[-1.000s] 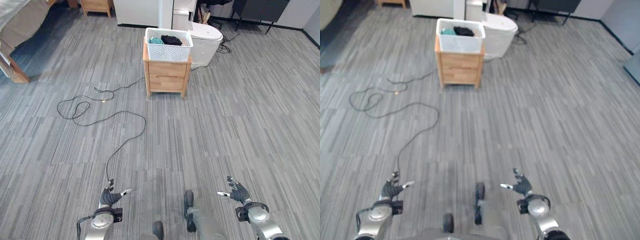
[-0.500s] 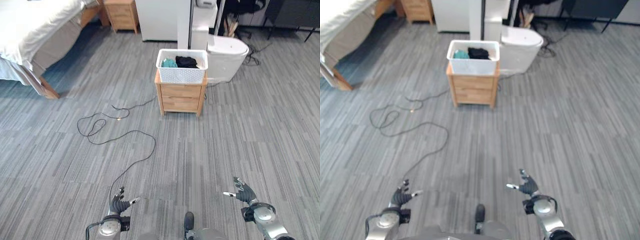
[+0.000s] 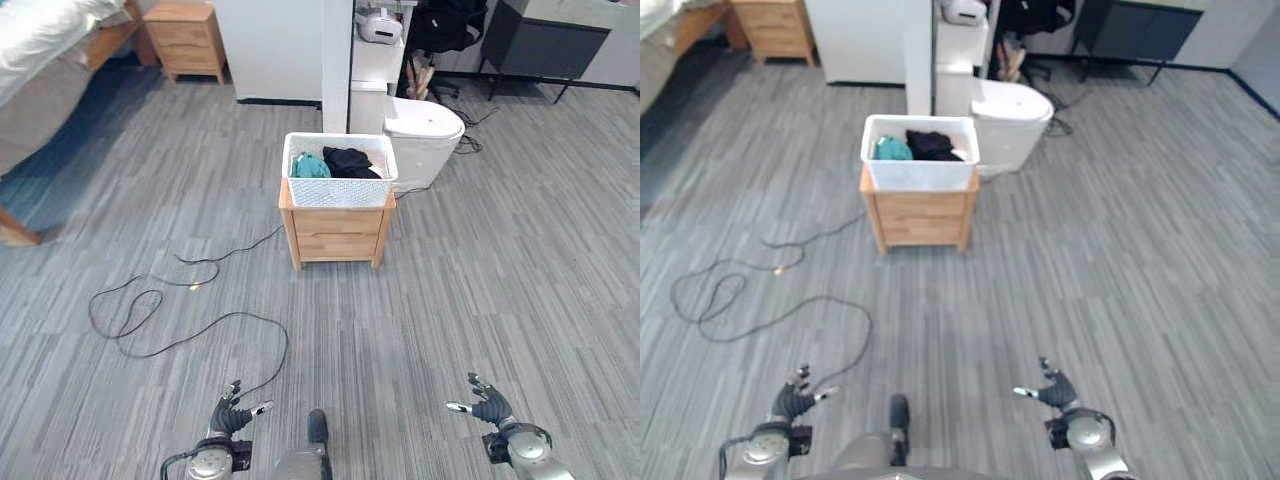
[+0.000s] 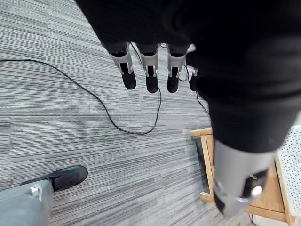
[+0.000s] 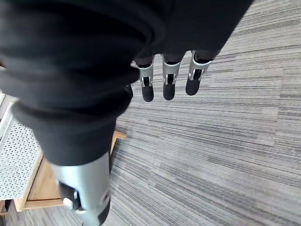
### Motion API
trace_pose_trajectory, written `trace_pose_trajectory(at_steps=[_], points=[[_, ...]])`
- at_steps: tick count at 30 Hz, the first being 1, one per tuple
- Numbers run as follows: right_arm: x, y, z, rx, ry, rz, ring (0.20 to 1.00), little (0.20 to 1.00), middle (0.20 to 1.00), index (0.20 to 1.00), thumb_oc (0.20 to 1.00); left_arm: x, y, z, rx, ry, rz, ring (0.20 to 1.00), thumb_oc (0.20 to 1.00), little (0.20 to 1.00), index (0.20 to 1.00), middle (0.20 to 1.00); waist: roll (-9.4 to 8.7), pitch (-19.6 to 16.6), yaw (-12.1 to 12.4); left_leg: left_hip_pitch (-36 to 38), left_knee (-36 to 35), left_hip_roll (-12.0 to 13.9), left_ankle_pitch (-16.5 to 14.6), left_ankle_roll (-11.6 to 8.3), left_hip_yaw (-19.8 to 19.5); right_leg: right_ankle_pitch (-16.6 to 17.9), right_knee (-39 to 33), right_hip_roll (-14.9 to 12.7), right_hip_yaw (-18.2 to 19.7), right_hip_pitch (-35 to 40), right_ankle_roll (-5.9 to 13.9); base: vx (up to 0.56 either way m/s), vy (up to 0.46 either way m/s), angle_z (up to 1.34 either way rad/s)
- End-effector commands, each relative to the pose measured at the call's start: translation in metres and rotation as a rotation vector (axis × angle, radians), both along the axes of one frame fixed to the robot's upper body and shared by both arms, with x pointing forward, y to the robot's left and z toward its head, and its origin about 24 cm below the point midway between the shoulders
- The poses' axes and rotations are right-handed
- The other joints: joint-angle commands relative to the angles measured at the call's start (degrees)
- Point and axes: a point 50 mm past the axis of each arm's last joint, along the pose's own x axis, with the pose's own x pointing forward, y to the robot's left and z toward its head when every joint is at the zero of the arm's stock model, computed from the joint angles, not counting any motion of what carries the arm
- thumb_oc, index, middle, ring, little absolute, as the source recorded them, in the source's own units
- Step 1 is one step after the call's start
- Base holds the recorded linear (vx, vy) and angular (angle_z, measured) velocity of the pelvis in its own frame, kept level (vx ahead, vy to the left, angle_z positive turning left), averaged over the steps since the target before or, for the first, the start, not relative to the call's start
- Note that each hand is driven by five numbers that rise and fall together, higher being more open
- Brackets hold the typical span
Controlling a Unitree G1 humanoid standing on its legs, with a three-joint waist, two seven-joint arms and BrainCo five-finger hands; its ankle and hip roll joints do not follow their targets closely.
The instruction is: Grab the laundry basket,head to the washer,open it,put in the laundry and shut it.
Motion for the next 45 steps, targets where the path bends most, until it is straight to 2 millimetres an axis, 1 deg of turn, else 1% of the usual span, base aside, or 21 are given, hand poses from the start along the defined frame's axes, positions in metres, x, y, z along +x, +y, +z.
trace_pose_trajectory(at_steps=[1,6,7,11,14,16,17,18,19,21,22,24,26,27,29,30,34,37,42,43,45], points=[[0.034,0.012,0.025,0.024,-0.150,0.064,1.000,1.000,1.000,1.000,1.000,0.018,0.010,0.018,0.063,-0.097,-0.041,1.000,1.000,1.000,1.000,1.000,-0.77,1.8,0.5,5.0,4.1,1.2,-9.0,-3.27,-0.5,12.8,5.1,-2.0,0.1,-11.1,4.11,0.34,0.158,-0.18],[0.033,0.011,0.025,0.025,-0.150,0.062,1.000,1.000,1.000,1.000,1.000,0.021,0.007,0.020,0.064,-0.104,-0.061,1.000,1.000,1.000,1.000,1.000,0.32,2.7,-1.5,8.8,2.4,0.5,-10.3,-3.06,-2.0,12.3,2.3,-1.0,-1.2,-15.5,3.63,0.27,0.067,0.09],[0.033,0.010,0.026,0.022,-0.150,0.063,1.000,1.000,1.000,1.000,1.000,0.021,0.006,0.019,0.065,-0.101,-0.069,1.000,1.000,1.000,1.000,1.000,0.60,3.1,-2.4,11.4,1.5,0.2,-11.8,-3.14,-2.6,12.5,-1.3,-1.4,-2.3,-16.9,3.69,0.33,-0.013,0.24],[0.033,0.012,0.026,0.021,-0.150,0.068,1.000,1.000,1.000,1.000,1.000,0.022,0.001,0.018,0.053,-0.106,-0.070,1.000,1.000,1.000,1.000,1.000,0.65,3.7,-3.3,15.8,0.5,0.4,-14.3,-3.86,-3.0,15.5,-8.6,-3.6,-6.6,-21.2,4.94,0.38,-0.066,0.04],[0.033,0.012,0.025,0.010,-0.142,0.082,1.000,1.000,1.000,1.000,1.000,0.021,-0.001,0.018,0.047,-0.112,-0.070,1.000,1.000,1.000,1.000,1.000,0.93,3.4,-3.9,20.1,-0.7,1.1,-15.9,-4.99,-3.1,17.2,-10.8,-4.7,-11.1,-23.1,5.74,0.39,-0.130,-0.02],[0.028,0.010,0.024,0.012,-0.133,0.074,1.000,1.000,1.000,1.000,1.000,0.019,-0.003,0.017,0.045,-0.105,-0.082,1.000,1.000,1.000,1.000,1.000,0.69,2.6,-4.1,22.0,-0.3,1.5,-16.9,-5.78,-4.3,18.1,-11.2,-4.6,-9.9,-21.0,5.31,0.44,-0.184,0.13],[0.025,0.008,0.023,0.014,-0.127,0.071,1.000,1.000,1.000,1.000,1.000,0.018,-0.004,0.015,0.043,-0.097,-0.079,1.000,1.000,1.000,1.000,1.000,0.97,1.9,-4.3,22.8,0.4,2.5,-16.1,-6.79,-4.6,18.1,-10.4,-4.2,-9.3,-20.3,4.67,0.31,-0.144,0.59],[0.026,0.008,0.023,0.015,-0.127,0.071,1.000,1.000,1.000,1.000,1.000,0.018,-0.003,0.015,0.044,-0.097,-0.079,1.000,1.000,1.000,1.000,1.000,0.81,1.8,-4.4,22.6,0.3,2.4,-15.9,-6.76,-4.7,18.2,-10.4,-4.3,-9.4,-20.5,4.67,0.39,-0.257,0.79],[0.024,0.004,0.023,0.010,-0.130,0.061,1.000,1.000,1.000,1.000,1.000,0.015,-0.006,0.013,0.025,-0.094,-0.074,1.000,1.000,1.000,1.000,1.000,1.74,1.6,-4.7,21.5,5.3,4.8,-12.1,-9.22,-5.2,17.5,-9.6,-3.3,-9.3,-18.9,3.19,0.29,-0.251,0.86],[0.024,0.000,0.024,0.004,-0.139,0.051,1.000,1.000,1.000,1.000,1.000,0.016,-0.008,0.012,0.014,-0.092,-0.077,1.000,1.000,1.000,1.000,1.000,1.64,1.6,-4.8,17.5,13.8,6.6,-7.0,-10.44,-5.6,16.3,-9.9,-2.7,-9.8,-16.9,1.35,0.35,-0.330,0.65],[0.025,-0.003,0.026,-0.006,-0.140,0.049,1.000,1.000,1.000,1.000,1.000,0.016,-0.009,0.009,0.006,-0.081,-0.062,1.000,1.000,1.000,1.000,1.000,1.29,1.7,-4.5,15.1,18.8,7.6,-4.6,-10.05,-5.4,14.3,-10.0,-1.5,-9.2,-14.8,-0.21,0.25,-0.229,0.24],[0.025,-0.003,0.026,-0.006,-0.140,0.049,1.000,1.000,1.000,1.000,1.000,0.016,-0.009,0.009,0.006,-0.081,-0.062,1.000,1.000,1.000,1.000,1.000,1.31,1.7,-4.5,15.0,19.0,7.6,-4.7,-10.07,-5.4,14.2,-10.0,-1.5,-9.2,-14.8,-0.23,0.17,-0.113,-0.19],[0.026,-0.008,0.026,-0.023,-0.132,0.047,1.000,1.000,1.000,1.000,1.000,0.015,-0.012,0.006,-0.005,-0.068,-0.048,1.000,1.000,1.000,1.000,1.000,0.51,2.0,-3.7,10.5,20.6,6.7,-6.7,-8.45,-4.9,12.1,-10.3,-1.3,-8.1,-12.0,-0.95,0.31,-0.132,-0.21],[0.026,-0.010,0.027,-0.025,-0.131,0.043,1.000,1.000,1.000,1.000,1.000,0.014,-0.013,0.005,-0.009,-0.063,-0.052,1.000,1.000,1.000,1.000,1.000,0.48,2.1,-3.3,9.3,18.8,6.1,-8.7,-7.94,-4.3,11.5,-10.7,-1.2,-7.7,-10.8,-0.61,0.26,-0.051,-0.20],[0.024,-0.014,0.026,-0.032,-0.127,0.034,1.000,1.000,1.000,1.000,1.000,0.014,-0.014,0.005,-0.010,-0.063,-0.065,1.000,1.000,1.000,1.000,1.000,0.25,2.1,-3.0,6.9,14.3,5.4,-9.6,-7.65,-3.1,10.7,-11.2,-1.5,-7.7,-9.6,-0.28,0.22,-0.003,-0.39],[0.022,-0.016,0.025,-0.037,-0.119,0.028,1.000,1.000,1.000,1.000,1.000,0.015,-0.014,0.006,-0.011,-0.066,-0.068,1.000,1.000,1.000,1.000,1.000,0.32,2.3,-2.8,6.2,12.1,5.4,-9.3,-7.81,-2.4,10.4,-11.2,-1.6,-7.6,-8.9,-0.23,0.20,0.031,-0.33],[0.017,-0.019,0.019,-0.044,-0.088,-0.001,1.000,1.000,1.000,1.000,1.000,0.015,-0.014,0.006,-0.006,-0.057,-0.070,1.000,1.000,1.000,1.000,1.000,0.83,2.6,-2.2,3.3,4.9,6.1,-3.9,-9.48,0.2,8.9,-11.8,-0.6,-7.6,-5.9,-0.04,0.20,0.071,-0.03],[0.014,-0.019,0.018,-0.045,-0.080,-0.005,1.000,1.000,1.000,1.000,1.000,0.014,-0.014,0.005,-0.001,-0.052,-0.066,1.000,1.000,1.000,1.000,1.000,1.03,2.3,-1.8,2.8,3.6,6.2,-2.5,-9.75,0.4,8.2,-11.5,-0.6,-7.0,-4.1,0.24,0.21,0.143,-0.20],[0.016,-0.015,0.018,-0.043,-0.081,0.012,1.000,1.000,1.000,1.000,1.000,0.006,-0.011,0.001,0.005,-0.029,-0.061,1.000,1.000,1.000,1.000,1.000,1.58,0.6,-1.5,6.2,2.2,4.5,-5.5,-8.03,-0.8,8.0,-10.0,-2.7,-5.2,-3.3,1.83,0.21,0.254,-0.12],[0.021,-0.010,0.020,-0.034,-0.098,0.026,1.000,1.000,1.000,1.000,1.000,0.007,-0.007,0.003,0.020,-0.029,-0.062,1.000,1.000,1.000,1.000,1.000,1.47,0.7,-1.2,7.1,2.4,3.7,-7.2,-6.86,-0.7,7.9,-7.7,-3.5,-4.1,-4.2,2.61,0.07,0.146,0.00],[0.025,-0.007,0.022,-0.028,-0.109,0.027,1.000,1.000,1.000,1.000,1.000,0.009,-0.005,0.004,0.031,-0.032,-0.064,1.000,1.000,1.000,1.000,1.000,1.46,1.0,-1.0,7.4,2.8,3.5,-7.8,-6.19,-0.5,7.9,-5.4,-3.7,-3.6,-5.1,2.92,0.07,0.161,-0.15]])
